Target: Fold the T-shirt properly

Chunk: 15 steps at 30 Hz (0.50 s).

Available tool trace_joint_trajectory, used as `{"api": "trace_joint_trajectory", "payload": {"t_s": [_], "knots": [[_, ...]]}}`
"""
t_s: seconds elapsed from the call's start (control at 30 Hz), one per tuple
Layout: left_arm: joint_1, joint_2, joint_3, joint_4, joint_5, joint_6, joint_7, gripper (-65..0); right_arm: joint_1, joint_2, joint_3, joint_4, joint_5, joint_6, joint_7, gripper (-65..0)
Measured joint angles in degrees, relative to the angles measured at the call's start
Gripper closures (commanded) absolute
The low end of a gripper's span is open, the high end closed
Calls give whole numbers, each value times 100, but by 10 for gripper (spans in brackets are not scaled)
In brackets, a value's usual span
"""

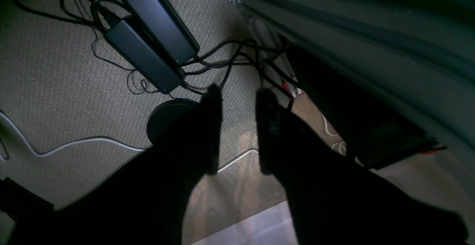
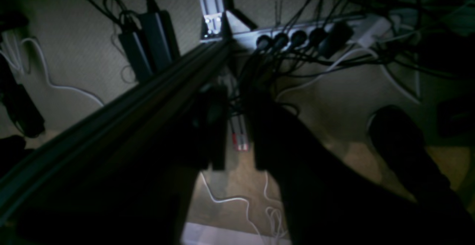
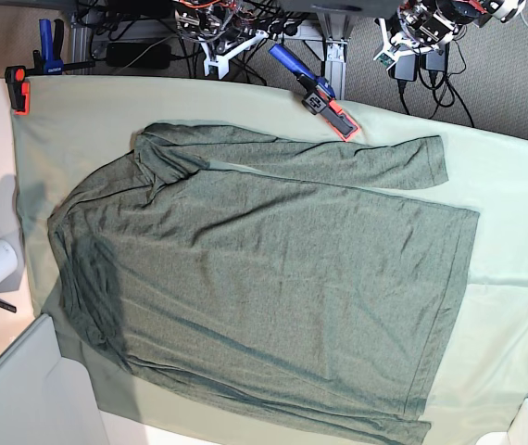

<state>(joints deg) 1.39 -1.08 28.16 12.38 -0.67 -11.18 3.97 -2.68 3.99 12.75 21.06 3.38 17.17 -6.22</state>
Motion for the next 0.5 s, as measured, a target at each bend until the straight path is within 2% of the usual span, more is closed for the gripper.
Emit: {"api": "trace_joint_trajectory", "payload": {"t_s": [0.5], "knots": [[0,0,0,0,0,-2,-15,-196,0,46,-2,0,0,0,2,-130]]}}
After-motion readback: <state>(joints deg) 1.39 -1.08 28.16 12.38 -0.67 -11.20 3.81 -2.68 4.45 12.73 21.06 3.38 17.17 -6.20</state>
